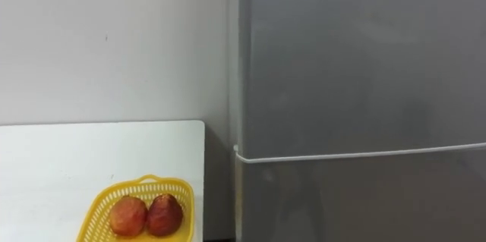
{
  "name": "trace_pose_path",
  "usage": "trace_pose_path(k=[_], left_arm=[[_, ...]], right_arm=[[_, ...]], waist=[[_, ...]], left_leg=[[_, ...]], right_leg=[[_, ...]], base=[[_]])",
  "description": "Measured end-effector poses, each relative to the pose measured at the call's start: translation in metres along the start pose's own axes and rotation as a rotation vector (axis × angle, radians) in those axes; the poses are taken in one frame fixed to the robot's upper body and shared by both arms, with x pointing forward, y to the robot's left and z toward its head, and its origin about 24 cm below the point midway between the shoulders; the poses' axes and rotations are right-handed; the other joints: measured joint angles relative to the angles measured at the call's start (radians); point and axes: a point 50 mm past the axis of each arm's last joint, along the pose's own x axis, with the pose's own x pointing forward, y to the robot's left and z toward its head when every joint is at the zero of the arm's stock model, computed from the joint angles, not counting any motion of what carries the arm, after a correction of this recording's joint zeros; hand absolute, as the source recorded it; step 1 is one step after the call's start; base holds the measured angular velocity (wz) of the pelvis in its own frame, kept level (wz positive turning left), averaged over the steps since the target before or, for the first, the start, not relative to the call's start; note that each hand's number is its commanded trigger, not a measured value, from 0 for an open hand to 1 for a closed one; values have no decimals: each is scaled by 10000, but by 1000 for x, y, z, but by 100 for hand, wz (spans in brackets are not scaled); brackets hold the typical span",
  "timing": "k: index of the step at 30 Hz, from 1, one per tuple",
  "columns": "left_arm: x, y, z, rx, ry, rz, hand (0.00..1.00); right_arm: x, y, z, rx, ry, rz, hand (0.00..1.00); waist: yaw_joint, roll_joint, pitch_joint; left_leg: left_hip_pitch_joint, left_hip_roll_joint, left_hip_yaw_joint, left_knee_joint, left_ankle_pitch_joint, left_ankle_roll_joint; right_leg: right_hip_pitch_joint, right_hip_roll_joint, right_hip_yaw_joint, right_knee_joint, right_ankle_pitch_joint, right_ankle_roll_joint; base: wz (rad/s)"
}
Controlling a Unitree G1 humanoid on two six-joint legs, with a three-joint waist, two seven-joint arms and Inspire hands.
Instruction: Retrieve from the upper fridge
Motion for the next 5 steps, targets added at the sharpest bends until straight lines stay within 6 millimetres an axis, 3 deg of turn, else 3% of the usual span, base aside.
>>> trace_pose_path(k=[5], left_arm=[[0,-4,2,-40,-43,-150,0]], right_arm=[[0,3,0,-20,11,299,0]], waist=[[-15,25,-1]], left_leg=[[-10,-7,-103,-15,-17,6]], right_leg=[[28,21,-2,20,0,-2]], base=[[6]])
